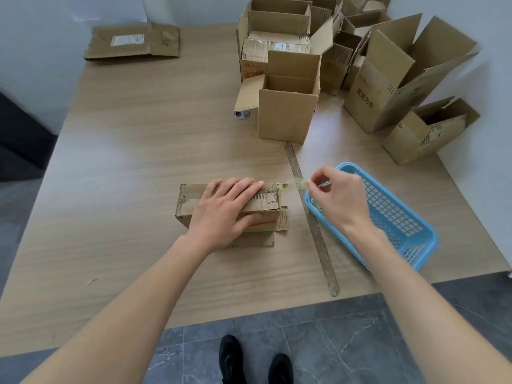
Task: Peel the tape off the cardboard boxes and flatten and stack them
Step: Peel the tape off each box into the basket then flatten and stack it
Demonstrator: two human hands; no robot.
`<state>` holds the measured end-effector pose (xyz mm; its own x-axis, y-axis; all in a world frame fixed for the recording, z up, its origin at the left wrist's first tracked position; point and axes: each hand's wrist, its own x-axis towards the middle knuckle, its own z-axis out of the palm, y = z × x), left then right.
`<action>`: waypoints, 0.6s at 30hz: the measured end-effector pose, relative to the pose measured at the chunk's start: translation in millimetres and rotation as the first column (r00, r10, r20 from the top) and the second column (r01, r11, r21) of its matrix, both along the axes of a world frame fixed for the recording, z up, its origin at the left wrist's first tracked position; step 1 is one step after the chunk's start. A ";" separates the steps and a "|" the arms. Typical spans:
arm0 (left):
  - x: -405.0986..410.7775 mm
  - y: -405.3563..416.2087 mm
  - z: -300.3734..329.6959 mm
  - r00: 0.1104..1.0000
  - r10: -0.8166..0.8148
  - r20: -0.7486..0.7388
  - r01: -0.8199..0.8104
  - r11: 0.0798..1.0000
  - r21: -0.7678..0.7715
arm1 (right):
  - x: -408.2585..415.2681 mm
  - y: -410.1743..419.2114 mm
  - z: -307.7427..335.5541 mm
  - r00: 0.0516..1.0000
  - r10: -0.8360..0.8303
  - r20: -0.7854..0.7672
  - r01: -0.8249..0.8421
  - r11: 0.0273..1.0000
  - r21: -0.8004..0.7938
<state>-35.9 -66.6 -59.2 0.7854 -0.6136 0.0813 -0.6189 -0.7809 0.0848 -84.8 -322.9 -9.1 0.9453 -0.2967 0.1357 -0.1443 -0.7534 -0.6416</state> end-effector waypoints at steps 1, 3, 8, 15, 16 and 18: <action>-0.5 -0.8 0.3 1.000 0.006 -0.003 -0.006 1.000 -0.005 | 5.7 -2.0 5.1 0.999 0.016 -0.039 -0.013 0.997 0.071; -2.0 -1.4 -0.3 1.000 0.016 -0.013 -0.016 1.000 -0.008 | 11.7 2.7 9.6 0.995 0.046 -0.091 -0.021 0.964 0.265; -1.5 -2.1 -0.9 0.999 0.030 -0.016 -0.031 0.999 -0.011 | 4.6 10.4 2.4 0.959 0.263 -0.107 -0.099 0.663 0.742; -2.2 -3.0 -3.1 1.000 0.030 -0.004 -0.031 0.999 -0.033 | 12.7 3.9 -8.9 0.878 0.437 -0.194 -0.286 0.804 0.521; -2.0 -3.1 -2.9 1.000 0.031 -0.003 -0.031 0.999 -0.032 | 17.1 6.2 -10.3 0.895 0.408 -0.183 -0.303 0.854 0.424; -2.2 -3.5 -2.8 0.999 0.032 -0.001 -0.032 0.999 -0.030 | 24.8 10.4 -11.7 0.932 0.337 -0.132 -0.277 0.899 0.340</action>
<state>-38.1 -70.1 -62.0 0.8049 -0.5851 0.0992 -0.5933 -0.7976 0.1090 -60.0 -312.4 -20.8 0.9949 0.0139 -0.0995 -0.0758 -0.5457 -0.8345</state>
